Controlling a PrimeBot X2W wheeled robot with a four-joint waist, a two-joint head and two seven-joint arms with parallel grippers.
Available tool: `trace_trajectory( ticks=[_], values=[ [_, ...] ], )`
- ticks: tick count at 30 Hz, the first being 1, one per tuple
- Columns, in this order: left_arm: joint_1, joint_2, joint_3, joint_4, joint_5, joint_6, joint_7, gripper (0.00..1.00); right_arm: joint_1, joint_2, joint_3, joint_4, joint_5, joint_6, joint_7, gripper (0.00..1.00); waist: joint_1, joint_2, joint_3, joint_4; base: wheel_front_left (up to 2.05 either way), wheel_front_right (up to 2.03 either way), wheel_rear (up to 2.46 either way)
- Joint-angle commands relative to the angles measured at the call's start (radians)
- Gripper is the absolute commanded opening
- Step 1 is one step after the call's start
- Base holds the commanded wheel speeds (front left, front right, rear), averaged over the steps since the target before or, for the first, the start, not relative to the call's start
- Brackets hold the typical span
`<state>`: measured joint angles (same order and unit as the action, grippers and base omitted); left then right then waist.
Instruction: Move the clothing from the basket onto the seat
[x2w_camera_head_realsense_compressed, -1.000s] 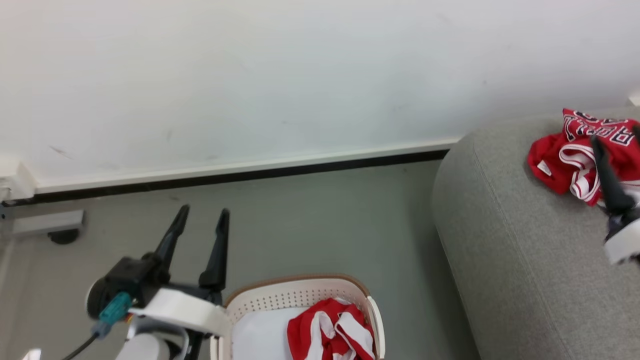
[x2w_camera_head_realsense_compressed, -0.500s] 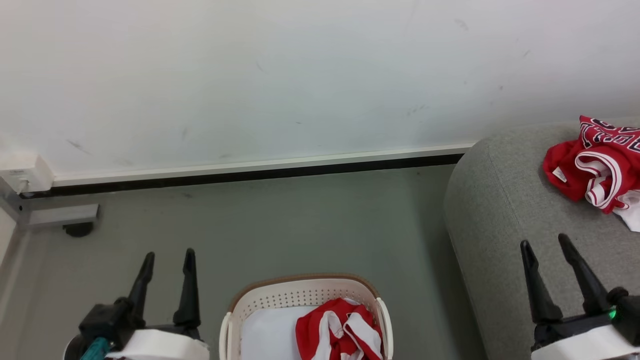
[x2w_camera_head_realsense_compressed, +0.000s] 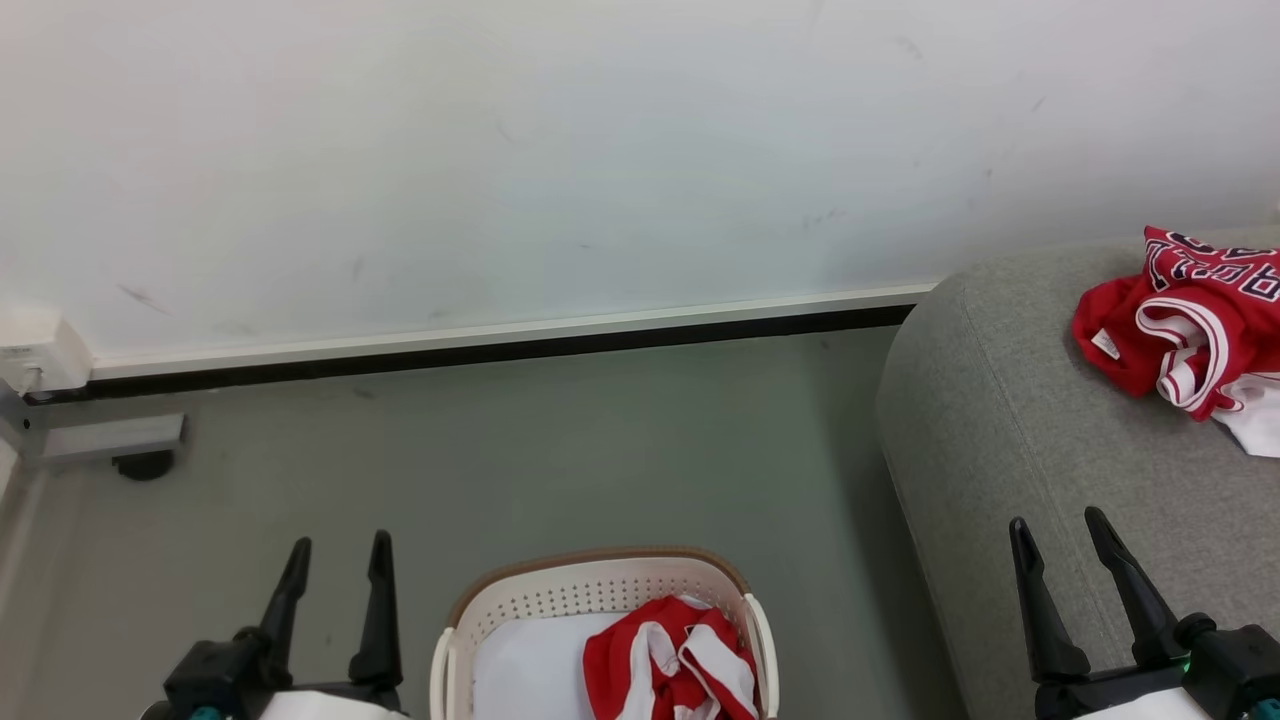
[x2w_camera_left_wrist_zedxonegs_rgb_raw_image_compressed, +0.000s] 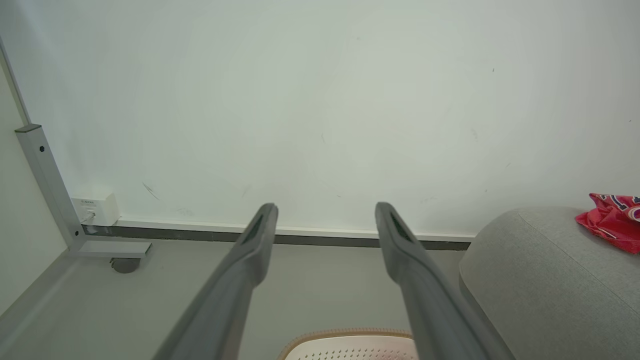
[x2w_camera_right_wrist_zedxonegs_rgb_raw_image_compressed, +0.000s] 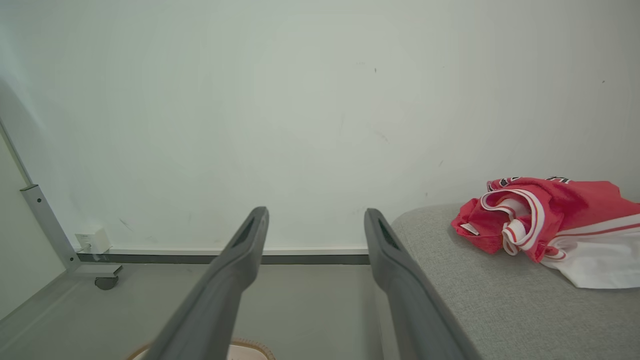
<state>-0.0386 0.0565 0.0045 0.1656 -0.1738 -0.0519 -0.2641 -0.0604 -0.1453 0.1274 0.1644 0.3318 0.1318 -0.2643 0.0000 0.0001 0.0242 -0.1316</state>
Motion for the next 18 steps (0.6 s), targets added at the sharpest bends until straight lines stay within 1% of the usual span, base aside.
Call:
trace_trajectory(
  ticks=[1, 9, 18],
  values=[
    [-0.006, 0.000, 0.005, 0.004, 0.017, 0.000, 0.000, 1.00, -0.009, -0.001, -0.001, 0.004, -0.012, -0.002, 0.000, 1.00, 0.0000, -0.0001, 0.001, -0.001, 0.00, 0.00, 0.00],
    [-0.015, -0.004, 0.012, 0.011, 0.023, -0.016, 0.000, 1.00, -0.016, 0.002, -0.006, 0.005, -0.012, -0.002, 0.000, 1.00, 0.0000, -0.0001, 0.008, -0.002, 0.00, 0.00, 0.00],
    [-0.018, -0.005, 0.011, 0.017, 0.014, -0.018, 0.000, 1.00, -0.016, 0.002, -0.002, 0.012, -0.007, -0.002, 0.000, 1.00, 0.0000, -0.0001, 0.008, -0.002, 0.00, 0.00, 0.00]
  ],
)
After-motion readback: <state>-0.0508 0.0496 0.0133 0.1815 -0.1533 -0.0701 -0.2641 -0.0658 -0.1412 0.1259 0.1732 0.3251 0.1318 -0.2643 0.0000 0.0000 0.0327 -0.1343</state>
